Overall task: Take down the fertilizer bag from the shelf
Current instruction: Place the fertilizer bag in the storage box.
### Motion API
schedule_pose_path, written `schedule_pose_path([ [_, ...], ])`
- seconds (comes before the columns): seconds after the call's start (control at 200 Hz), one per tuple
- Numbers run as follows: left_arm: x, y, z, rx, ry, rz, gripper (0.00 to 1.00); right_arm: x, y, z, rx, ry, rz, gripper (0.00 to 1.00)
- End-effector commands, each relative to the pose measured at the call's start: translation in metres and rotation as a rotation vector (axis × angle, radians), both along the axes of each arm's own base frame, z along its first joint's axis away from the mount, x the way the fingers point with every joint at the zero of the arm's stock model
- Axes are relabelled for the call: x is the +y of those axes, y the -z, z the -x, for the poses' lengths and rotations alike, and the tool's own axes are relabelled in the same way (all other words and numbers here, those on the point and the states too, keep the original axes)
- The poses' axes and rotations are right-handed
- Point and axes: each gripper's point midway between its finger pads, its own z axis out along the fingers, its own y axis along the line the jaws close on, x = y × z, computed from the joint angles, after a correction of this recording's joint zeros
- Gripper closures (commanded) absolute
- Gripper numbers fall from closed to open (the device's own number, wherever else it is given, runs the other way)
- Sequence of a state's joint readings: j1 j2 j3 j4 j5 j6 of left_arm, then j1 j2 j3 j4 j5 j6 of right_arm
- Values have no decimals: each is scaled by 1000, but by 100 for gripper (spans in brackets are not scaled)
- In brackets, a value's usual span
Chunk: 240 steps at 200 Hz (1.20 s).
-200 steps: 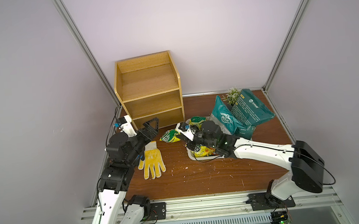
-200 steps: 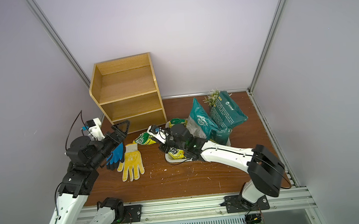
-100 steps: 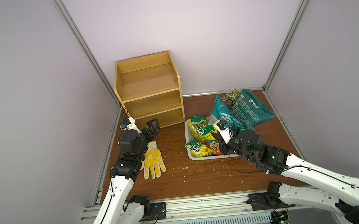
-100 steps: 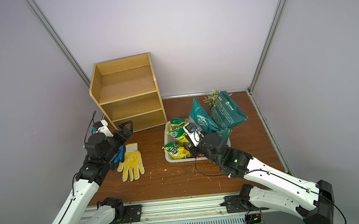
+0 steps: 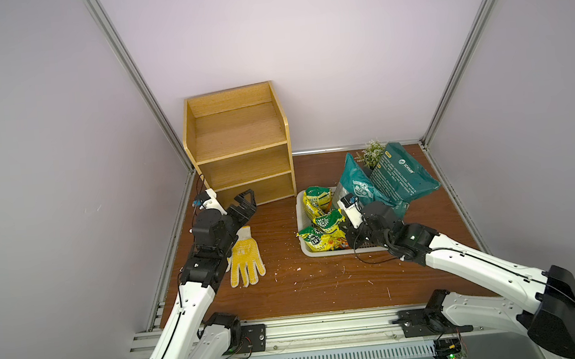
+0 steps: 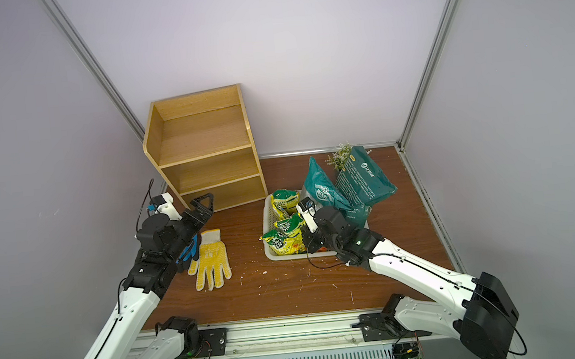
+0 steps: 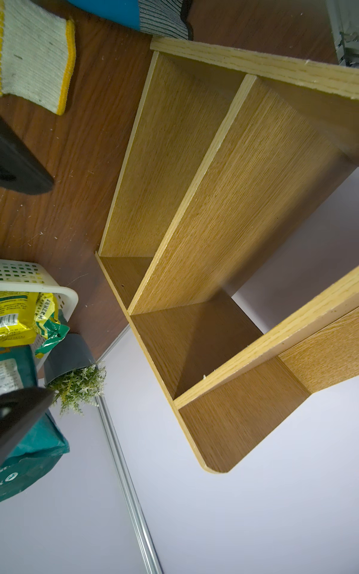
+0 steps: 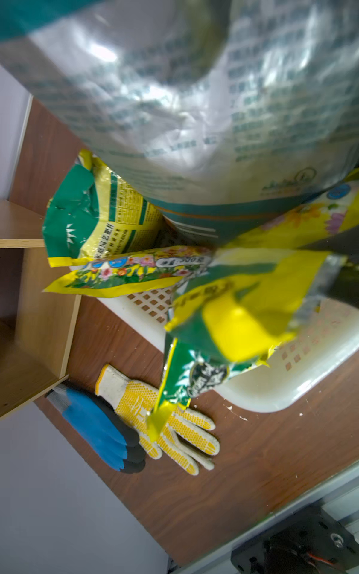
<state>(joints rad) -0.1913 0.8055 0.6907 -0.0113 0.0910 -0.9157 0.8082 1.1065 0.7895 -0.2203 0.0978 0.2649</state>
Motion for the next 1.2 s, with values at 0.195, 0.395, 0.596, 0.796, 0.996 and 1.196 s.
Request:
schedule_pose_path([
  [0.195,-5,1,0,-12,22,19,0,-53,71,27,180,166,159,100],
  [0.395,-5,0,-1,-9,23,2,0,-46,50,30,215,182,181,100],
  [0.596,-7,5,0,-10,29,36,0,-72,73,38,282,291,264,100],
  [0.796,-2,12,7,-4,15,14,0,-80,127,52,421,295,399,100],
  [0.996,6,16,13,6,-12,-58,0,-58,152,44,471,255,420,100],
  [1.196,46,24,13,-20,-168,-381,0,-35,81,9,241,220,260,52],
])
